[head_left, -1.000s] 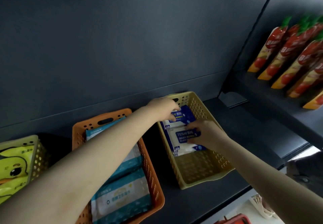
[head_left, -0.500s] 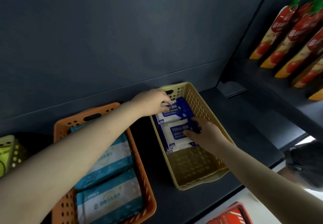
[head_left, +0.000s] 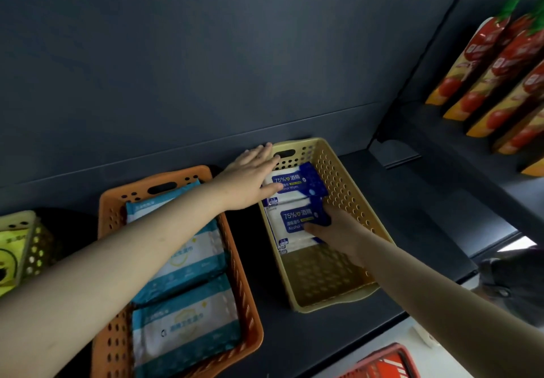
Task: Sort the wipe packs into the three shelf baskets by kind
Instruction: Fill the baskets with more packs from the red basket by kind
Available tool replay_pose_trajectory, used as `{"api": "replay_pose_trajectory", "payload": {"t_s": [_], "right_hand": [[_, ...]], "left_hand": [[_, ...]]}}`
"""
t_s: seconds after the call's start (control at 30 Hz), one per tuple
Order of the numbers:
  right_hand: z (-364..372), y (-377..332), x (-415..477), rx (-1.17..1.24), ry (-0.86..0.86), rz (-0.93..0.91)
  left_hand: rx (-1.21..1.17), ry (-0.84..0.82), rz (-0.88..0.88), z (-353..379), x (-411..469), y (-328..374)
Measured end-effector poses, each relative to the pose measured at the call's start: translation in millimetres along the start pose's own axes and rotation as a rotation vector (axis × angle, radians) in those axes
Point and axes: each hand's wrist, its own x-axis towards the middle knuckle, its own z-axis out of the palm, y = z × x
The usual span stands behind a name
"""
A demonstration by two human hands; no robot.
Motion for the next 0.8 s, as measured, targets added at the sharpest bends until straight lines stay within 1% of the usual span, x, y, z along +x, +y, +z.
{"api": "replay_pose_trajectory", "payload": {"t_s": [0.13,0.23,0.3,0.33,0.4,0.47,0.5,0.7,0.8], "right_hand": [[-2.6,-1.9,-1.8,0.036,-0.016,0.033],[-8.5,-9.5,-0.6,0.004,0.108,0.023],[-13.9,-19.7,-0.9,-0.056,0.148,-0.002],[-16.7,-25.1,-1.2,-0.096,0.136,0.004],[-24.0,-36.1,-2.8,-0.177,0.052,0.062],[-30.9,-44.3,-4.7,-0.17,-0.038,0.099],[-34.0,-46.9,-4.9,-0.143,-0.055,0.096],[-25.9,-39.8,24.8,0.032,-0.015,-0.017],[-23.4,-34.1,35.8,-0.033,0.02,-0.046]], "left_hand": [[0.037,0.003,0.02,0.2,-1.6,-4.9],[0.055,0.001,0.034,-0.5,-2.3,-6.6],[0.055,-0.001,0.035,-0.8,-2.0,-6.7],[0.05,-0.004,0.034,-0.9,-2.0,-6.4],[0.047,-0.012,0.029,-0.4,-2.1,-6.4],[0.048,-0.015,0.028,0.4,-1.5,-7.3],[0.046,-0.015,0.029,0.9,-1.1,-8.0],[0.037,-0.003,0.034,3.1,0.1,-8.9],[0.028,-0.006,0.038,3.6,0.3,-9.1]]}}
